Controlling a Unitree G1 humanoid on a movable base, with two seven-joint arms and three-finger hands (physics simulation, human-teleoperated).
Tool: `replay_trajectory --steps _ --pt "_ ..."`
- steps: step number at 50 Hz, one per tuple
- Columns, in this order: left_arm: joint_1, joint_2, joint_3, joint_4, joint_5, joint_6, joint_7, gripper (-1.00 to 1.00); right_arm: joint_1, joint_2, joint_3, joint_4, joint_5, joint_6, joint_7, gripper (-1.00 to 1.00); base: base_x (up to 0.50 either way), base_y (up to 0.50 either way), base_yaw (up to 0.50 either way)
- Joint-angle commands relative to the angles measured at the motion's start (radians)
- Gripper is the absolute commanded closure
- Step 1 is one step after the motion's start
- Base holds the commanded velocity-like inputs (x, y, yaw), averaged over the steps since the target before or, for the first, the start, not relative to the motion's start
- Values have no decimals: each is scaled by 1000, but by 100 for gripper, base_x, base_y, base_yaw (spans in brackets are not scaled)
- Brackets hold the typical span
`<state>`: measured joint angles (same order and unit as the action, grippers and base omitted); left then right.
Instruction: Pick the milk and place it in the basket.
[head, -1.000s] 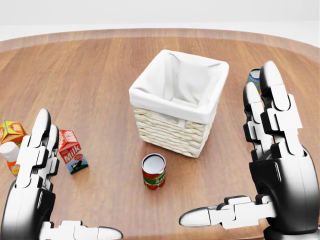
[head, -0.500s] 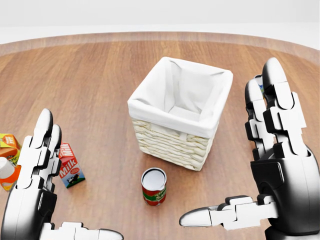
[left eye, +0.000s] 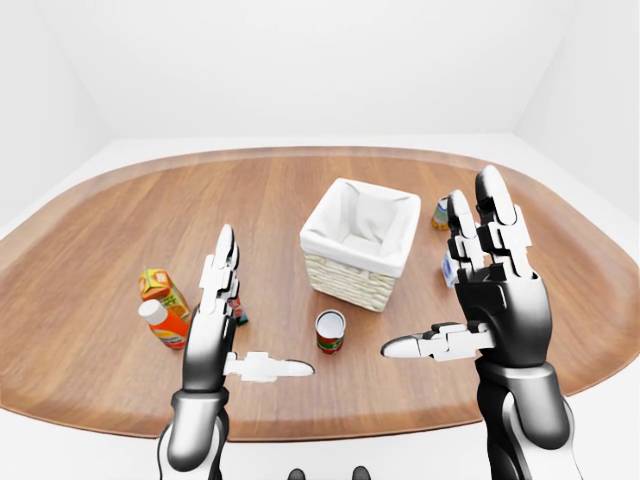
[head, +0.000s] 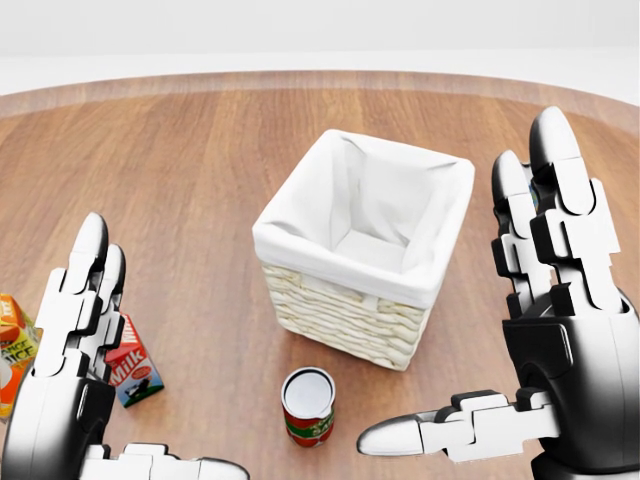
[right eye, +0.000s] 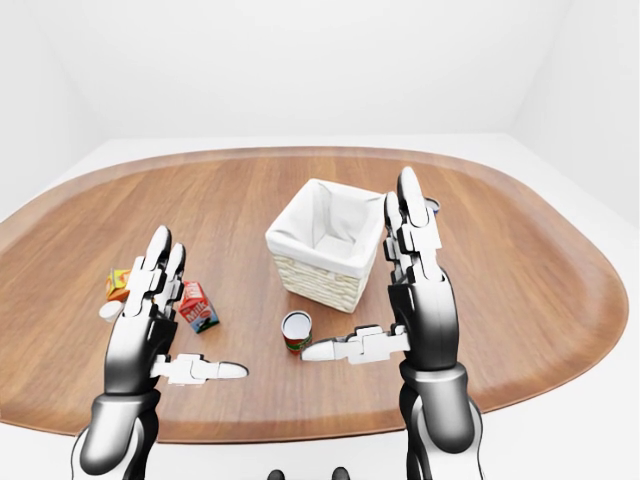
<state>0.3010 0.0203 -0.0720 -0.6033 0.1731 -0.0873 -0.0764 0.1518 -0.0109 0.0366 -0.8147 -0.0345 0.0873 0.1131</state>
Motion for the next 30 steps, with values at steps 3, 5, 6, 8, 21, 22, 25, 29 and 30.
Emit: replay_trajectory --steps 3,5,6,8,21,22,25,29,30 --pt "2 0 -3 8 3 0 1 -100 -2 0 5 -2 -4 0 -2 -100 15 0 0" --pt "5 1 -6 4 5 0 2 -100 0 0 8 -3 -4 0 -2 -100 14 0 0" --pt "6 1 -7 1 2 0 0 -100 2 0 13 -6 -9 0 -4 -100 14 0 0" --pt "5 1 -5 1 2 0 1 -100 3 -1 14 -6 -9 0 -3 -100 15 0 0" --pt "6 1 -1 5 -1 0 1 -100 2 -1 11 -7 -6 0 -2 -100 14 0 0" --pt "6 1 -2 5 -1 0 1 -100 2 -1 11 -6 -7 0 -2 -100 14 0 0" --pt "4 2 -1 13 -2 0 0 -100 3 -1 11 -9 -7 0 -3 -100 15 0 0" --pt "1 1 4 14 -3 0 0 -100 2 -1 11 -5 -8 0 -3 -100 14 0 0" --pt "2 0 3 12 -3 0 0 -100 2 -1 11 -7 -8 0 -3 -100 14 0 0"
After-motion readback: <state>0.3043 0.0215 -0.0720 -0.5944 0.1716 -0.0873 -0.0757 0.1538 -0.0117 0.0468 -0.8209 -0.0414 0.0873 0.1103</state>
